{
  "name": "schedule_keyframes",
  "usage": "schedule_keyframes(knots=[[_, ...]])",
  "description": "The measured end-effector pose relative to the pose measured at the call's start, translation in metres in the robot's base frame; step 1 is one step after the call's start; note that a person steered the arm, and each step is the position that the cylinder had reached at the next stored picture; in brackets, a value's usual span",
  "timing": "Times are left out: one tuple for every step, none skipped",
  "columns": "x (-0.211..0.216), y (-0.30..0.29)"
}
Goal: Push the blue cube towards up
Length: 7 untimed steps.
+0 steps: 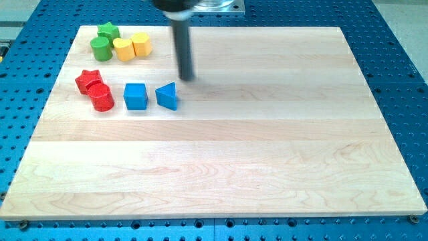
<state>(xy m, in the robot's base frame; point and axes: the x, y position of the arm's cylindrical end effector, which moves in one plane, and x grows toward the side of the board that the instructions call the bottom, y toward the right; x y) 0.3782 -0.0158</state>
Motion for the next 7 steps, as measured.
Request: schedule_keyframes(knots=[[0.048,0.008],[0.049,-0.051],[0.049,-0.093],[0.029,-0.105],[0.015,-0.104],[0.068,-0.1],[0.082,-0.137]])
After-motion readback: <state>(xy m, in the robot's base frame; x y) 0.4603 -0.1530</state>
